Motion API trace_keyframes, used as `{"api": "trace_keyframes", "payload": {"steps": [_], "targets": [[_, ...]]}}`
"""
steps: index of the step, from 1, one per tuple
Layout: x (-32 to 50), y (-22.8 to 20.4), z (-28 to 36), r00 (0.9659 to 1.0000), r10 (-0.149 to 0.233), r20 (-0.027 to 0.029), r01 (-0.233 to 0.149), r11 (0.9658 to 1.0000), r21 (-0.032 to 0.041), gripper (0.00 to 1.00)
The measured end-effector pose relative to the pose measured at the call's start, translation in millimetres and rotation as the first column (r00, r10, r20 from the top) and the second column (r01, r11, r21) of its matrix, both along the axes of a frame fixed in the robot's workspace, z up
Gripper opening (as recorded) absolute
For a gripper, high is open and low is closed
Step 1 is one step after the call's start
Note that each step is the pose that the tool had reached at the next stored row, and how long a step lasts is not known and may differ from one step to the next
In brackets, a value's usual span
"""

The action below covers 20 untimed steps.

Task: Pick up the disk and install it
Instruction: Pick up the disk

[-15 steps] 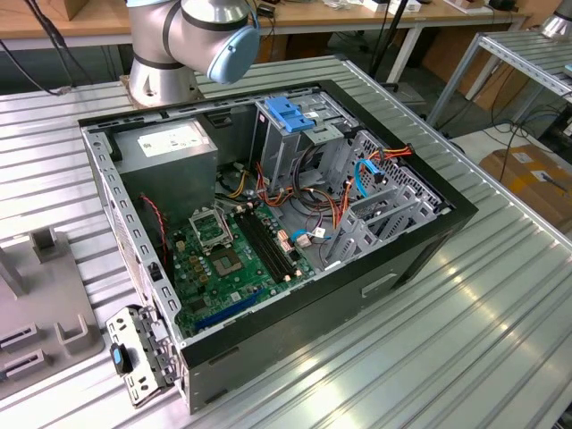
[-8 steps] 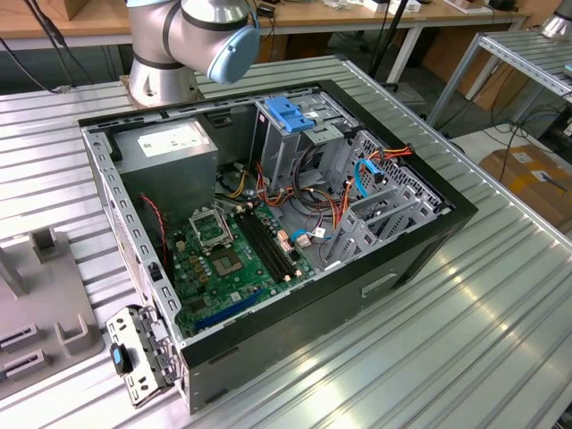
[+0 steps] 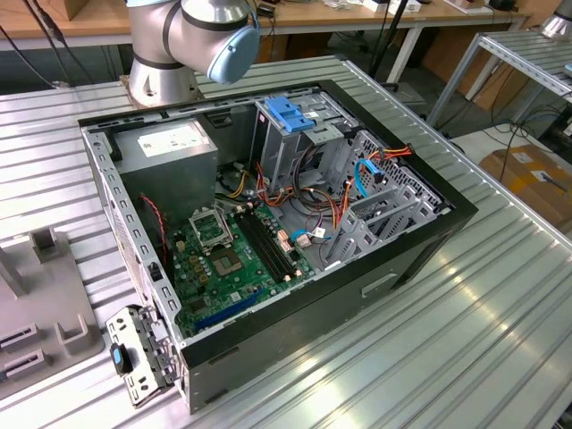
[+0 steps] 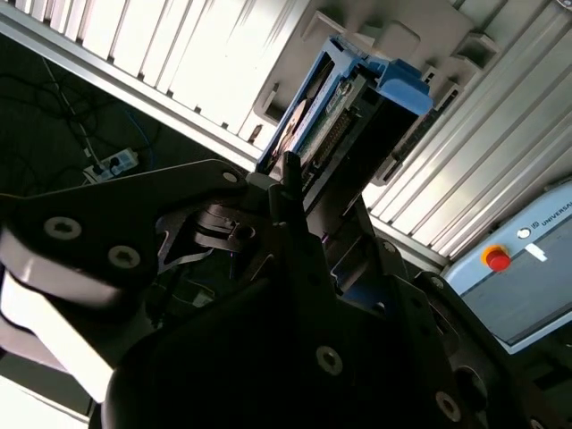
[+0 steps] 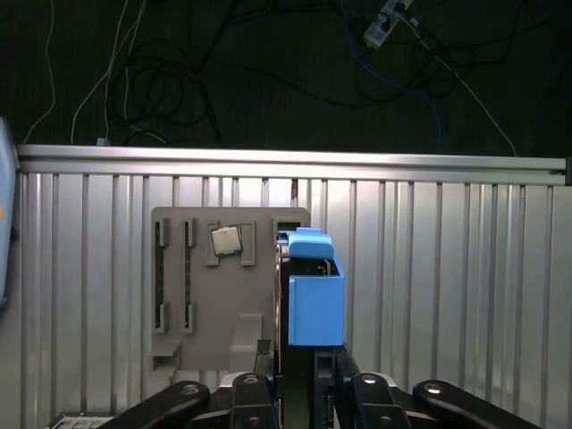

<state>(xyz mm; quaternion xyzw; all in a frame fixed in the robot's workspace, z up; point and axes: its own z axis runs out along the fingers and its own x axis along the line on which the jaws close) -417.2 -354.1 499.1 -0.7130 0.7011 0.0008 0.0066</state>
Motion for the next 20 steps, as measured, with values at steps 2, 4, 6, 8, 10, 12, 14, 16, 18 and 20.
{"api": "trace_keyframes", "payload": {"steps": [2, 4, 6, 8, 10, 12, 14, 16, 18, 20], "targets": [[0.0, 0.0, 0.1, 1.0000, 0.000, -0.0001, 0.000, 1.0000, -0.0001, 0.35], [0.1, 0.0, 0.0, 1.0000, 0.000, 0.0000, 0.000, 1.0000, 0.0000, 0.35], [1.4, 0.0, 0.1, 1.0000, 0.000, -0.0001, 0.000, 1.0000, -0.0001, 0.35], [3.7, 0.0, 0.1, 1.0000, 0.000, -0.0001, 0.000, 1.0000, 0.0000, 0.35], [6.4, 0.0, 0.1, 1.0000, 0.000, -0.0001, 0.000, 1.0000, 0.0000, 0.35], [10.0, 0.0, 0.1, 1.0000, 0.000, -0.0001, 0.000, 1.0000, -0.0001, 0.35], [13.7, 0.0, 0.1, 1.0000, 0.000, 0.0000, 0.000, 1.0000, -0.0001, 0.35], [17.5, 0.0, 0.1, 1.0000, 0.000, -0.0001, 0.000, 1.0000, 0.0000, 0.35], [21.7, 0.0, 0.0, 1.0000, 0.000, 0.0000, 0.000, 1.0000, 0.0000, 0.35], [25.3, 0.0, 0.1, 1.0000, 0.000, -0.0001, 0.000, 1.0000, 0.0000, 0.35]]}}
